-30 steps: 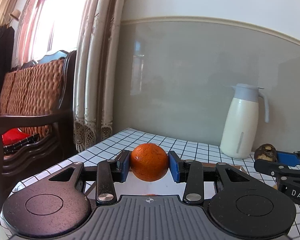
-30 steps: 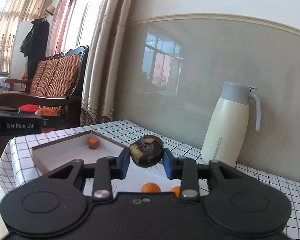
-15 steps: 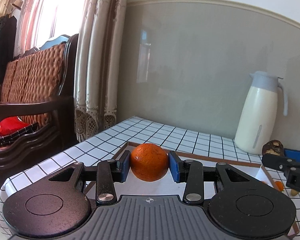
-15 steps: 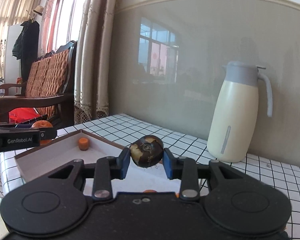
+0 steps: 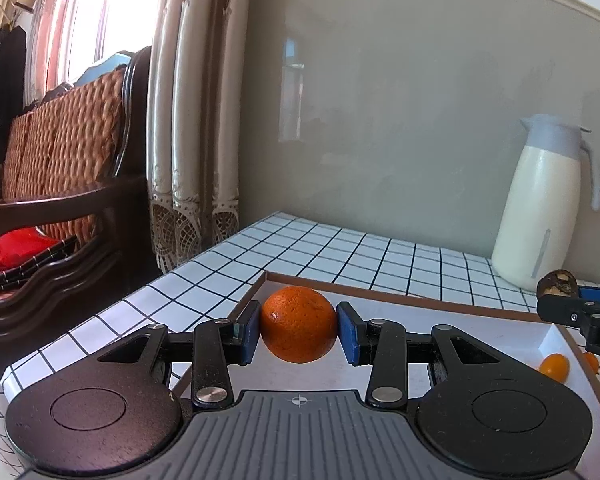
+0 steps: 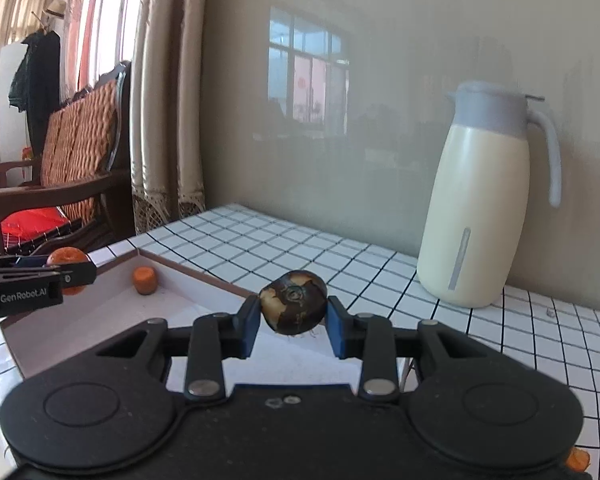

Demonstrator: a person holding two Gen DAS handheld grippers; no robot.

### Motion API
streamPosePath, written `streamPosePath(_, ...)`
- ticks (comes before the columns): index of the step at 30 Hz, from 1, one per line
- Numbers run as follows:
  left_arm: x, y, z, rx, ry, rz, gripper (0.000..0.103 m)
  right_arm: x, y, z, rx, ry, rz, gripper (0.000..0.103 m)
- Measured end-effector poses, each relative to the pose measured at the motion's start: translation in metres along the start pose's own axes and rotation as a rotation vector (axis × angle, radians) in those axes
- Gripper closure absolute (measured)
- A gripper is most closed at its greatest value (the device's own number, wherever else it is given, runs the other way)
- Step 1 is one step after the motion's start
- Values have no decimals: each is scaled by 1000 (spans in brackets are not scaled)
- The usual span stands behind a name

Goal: Organize fruits
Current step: 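Open both tools to drop the mandarin and dark brown fruit into the tray, then move both open tools back over the remaining fruit on the table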

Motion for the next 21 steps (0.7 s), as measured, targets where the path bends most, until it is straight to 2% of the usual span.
streamPosePath(8,9,1,3,1,3,4,62,15,-2,3,20,57,24,76)
streamPosePath(11,12,4,4,5,-5,43,61,26,1,5,-9,98,30,73)
streamPosePath(12,11,6,4,8,-23,82,58,25,-1,6,-21,72,-8,55)
streamPosePath(13,6,9,6,11,-55,117,30,21,-5,8,-27,37,-60,13)
streamPosePath(14,-2,12,7,11,-104,159,0,15,-10,10,-17,-5,-100,6)
streamPosePath(16,-15,19,10,6,-175,202,0,9,-18,12,17,-29,-107,6)
streamPosePath(21,-11,21,5,-1,-128,179,0,5,-26,7,57,-30,-107,6)
Point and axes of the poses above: each gripper's, at about its wrist camera, not at the fingertips, and x roughly the way its jaws point, y to its left, z to its top, the point moved 4 cm from there along x, roughly the way its jaws point, and after that the axes turned 6 degrees about -z, right-handed, at the moved point
